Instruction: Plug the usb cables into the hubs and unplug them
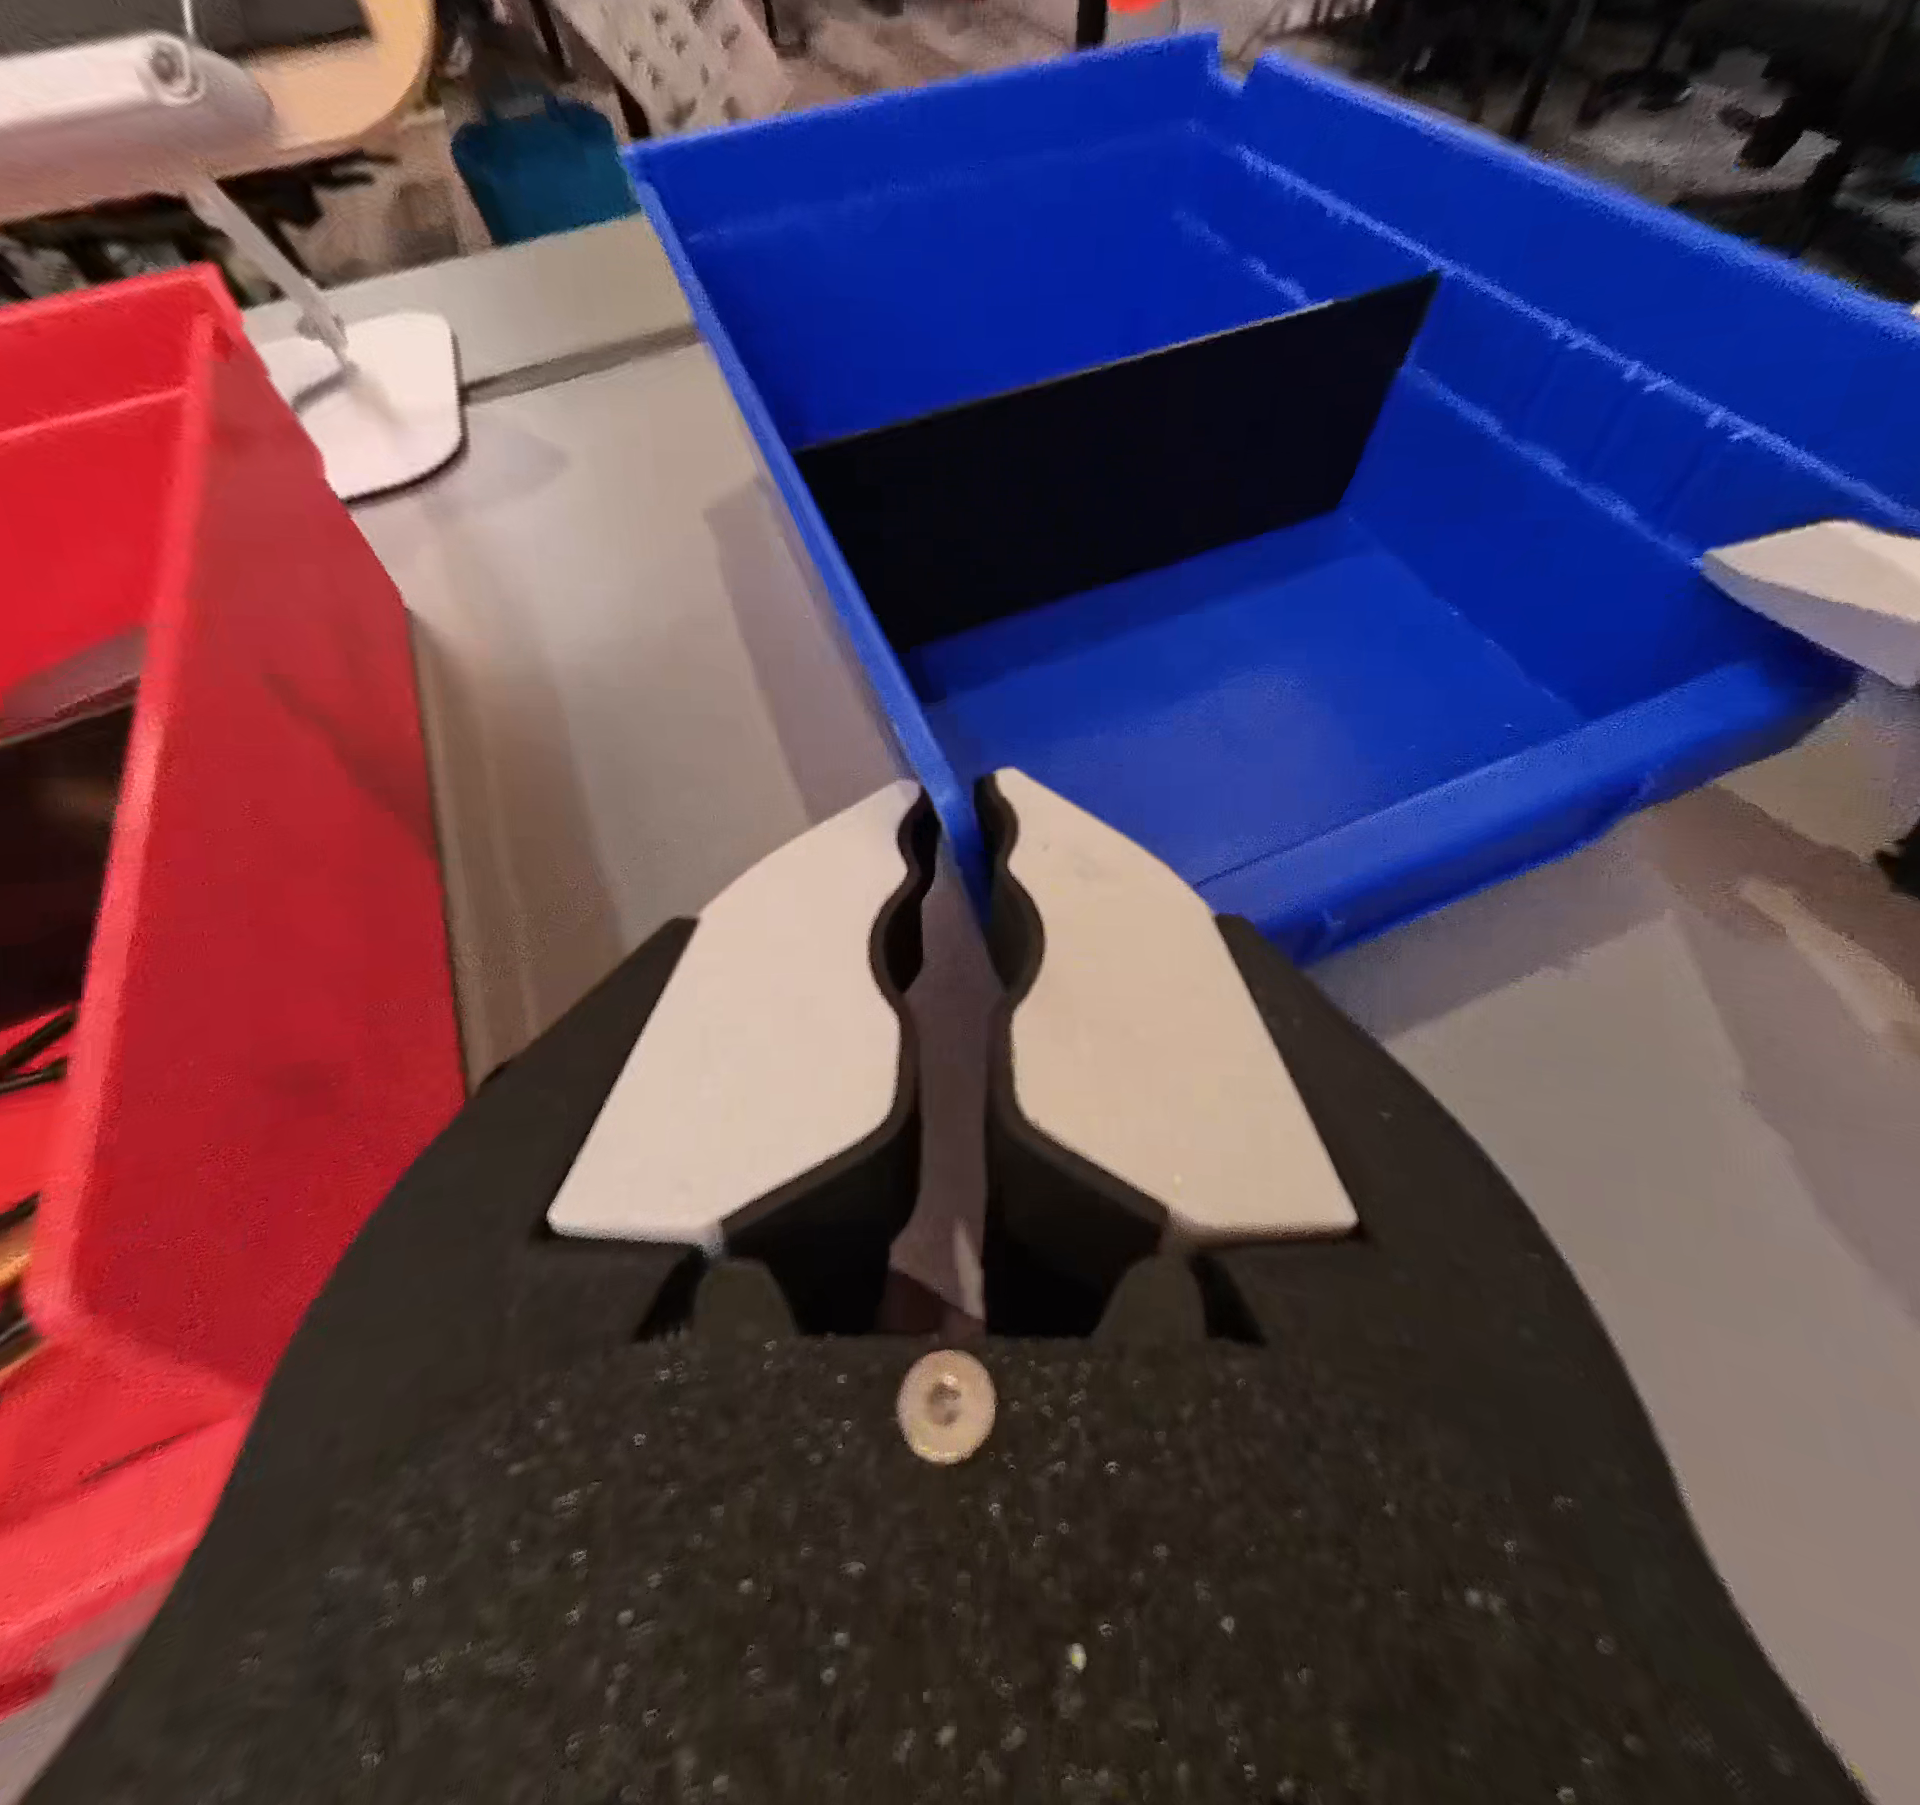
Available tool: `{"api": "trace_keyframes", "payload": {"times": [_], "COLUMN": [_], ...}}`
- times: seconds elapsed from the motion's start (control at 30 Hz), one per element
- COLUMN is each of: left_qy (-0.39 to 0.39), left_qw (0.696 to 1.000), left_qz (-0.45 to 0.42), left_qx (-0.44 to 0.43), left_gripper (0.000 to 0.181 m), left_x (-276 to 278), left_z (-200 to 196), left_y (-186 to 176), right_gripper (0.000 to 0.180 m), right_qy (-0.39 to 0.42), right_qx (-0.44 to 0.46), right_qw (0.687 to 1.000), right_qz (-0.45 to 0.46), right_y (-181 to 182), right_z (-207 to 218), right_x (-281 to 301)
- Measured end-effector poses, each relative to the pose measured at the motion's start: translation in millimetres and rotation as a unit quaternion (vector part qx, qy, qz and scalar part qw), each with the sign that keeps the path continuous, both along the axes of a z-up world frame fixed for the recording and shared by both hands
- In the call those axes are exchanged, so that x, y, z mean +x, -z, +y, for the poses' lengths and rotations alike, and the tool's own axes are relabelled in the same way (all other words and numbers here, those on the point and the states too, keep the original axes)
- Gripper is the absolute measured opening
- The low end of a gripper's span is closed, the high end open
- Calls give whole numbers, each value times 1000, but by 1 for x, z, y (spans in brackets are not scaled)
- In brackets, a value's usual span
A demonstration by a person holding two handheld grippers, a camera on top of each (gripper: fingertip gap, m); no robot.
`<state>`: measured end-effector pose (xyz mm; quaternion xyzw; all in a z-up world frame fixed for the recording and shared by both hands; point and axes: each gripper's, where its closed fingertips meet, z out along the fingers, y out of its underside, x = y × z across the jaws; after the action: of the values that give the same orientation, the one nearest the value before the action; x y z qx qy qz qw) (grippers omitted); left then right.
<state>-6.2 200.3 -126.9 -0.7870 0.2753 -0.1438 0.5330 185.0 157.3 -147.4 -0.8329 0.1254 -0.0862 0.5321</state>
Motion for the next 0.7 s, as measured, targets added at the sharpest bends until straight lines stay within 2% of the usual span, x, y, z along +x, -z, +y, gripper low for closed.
{"api": "trace_keyframes", "payload": {"times": [0.13,0.23,0.33,0.4,0.47,0.57,0.63,0.7], "left_qy": [22,103,173,175,159,71,-14,-73], "left_qw": [999,992,973,972,978,993,995,994], "left_qz": [25,-28,-128,-147,-137,-85,-32,11], "left_qx": [-12,-65,-78,-47,-10,50,90,77], "left_gripper": [8,17,28,31,32,32,32,32], "left_x": [0,11,-3,-37,-83,-174,-240,-290], "left_z": [-4,-28,-59,-63,-57,-27,-1,18], "left_y": [1,-7,-47,-73,-91,-99,-92,-66], "right_gripper": [4,6,14,23,28,32,32,31], "right_qy": [8,25,31,30,37,16,-29,-95], "right_qx": [4,3,10,28,66,148,186,183], "right_qw": [1000,1000,998,997,995,989,981,976], "right_qz": [5,10,48,67,61,-1,-48,-66], "right_y": [0,0,-1,-10,-33,-91,-120,-126], "right_z": [-3,-8,-20,-28,-36,-42,-37,-23], "right_x": [-2,7,12,12,12,-11,-52,-112]}}
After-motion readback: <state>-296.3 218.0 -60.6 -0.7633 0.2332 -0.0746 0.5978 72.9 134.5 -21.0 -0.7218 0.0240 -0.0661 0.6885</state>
